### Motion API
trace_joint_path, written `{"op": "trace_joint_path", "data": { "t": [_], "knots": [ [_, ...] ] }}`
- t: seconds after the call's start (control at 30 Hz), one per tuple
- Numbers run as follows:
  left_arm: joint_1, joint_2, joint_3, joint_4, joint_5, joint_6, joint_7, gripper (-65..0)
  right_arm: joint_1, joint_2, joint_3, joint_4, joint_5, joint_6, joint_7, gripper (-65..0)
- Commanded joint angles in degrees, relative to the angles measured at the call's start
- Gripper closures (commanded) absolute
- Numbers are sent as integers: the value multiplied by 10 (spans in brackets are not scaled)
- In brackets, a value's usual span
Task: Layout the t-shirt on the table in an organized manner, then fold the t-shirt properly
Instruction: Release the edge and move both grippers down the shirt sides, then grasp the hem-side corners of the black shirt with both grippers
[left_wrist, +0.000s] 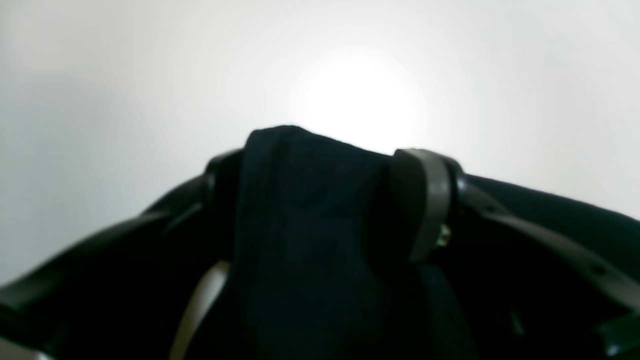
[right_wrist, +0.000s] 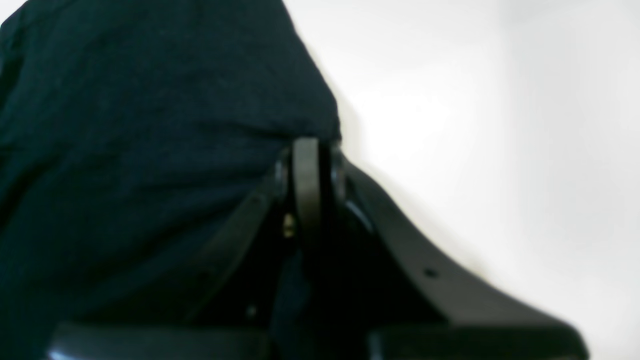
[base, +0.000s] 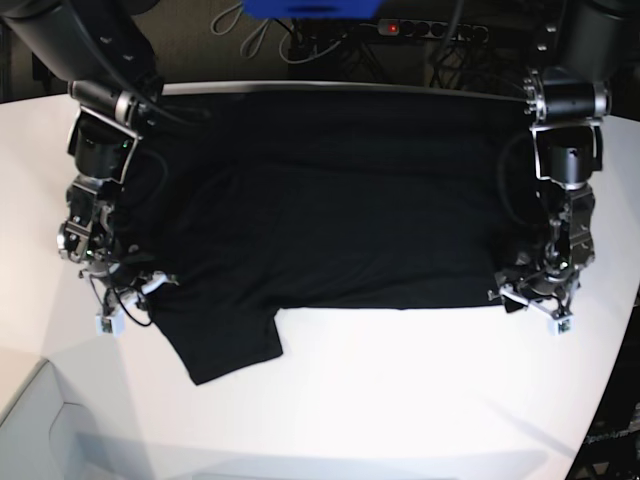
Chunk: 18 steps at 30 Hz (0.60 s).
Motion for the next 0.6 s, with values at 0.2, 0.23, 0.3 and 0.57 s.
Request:
{"op": "trace_joint_path", "data": {
  "t": [0.2,0.23,0.3,0.57],
  "knots": [
    [-25,-11,-2,-49,-4,-3,-9,-201,7,2,-2,4,-10,-2,-19,0],
    [-25,-11,-3,-50,-4,-3,-9,-120,7,2,-2,4,-10,-2,-19,0],
    [-25,-11,-4,-47,-5,-3,-8,0,7,2,0,4,-10,-1,-18,0],
    [9,-11,-4,65,-8,-3,25,0,-10,-1,31,58,35,7,4,0]
  ]
}}
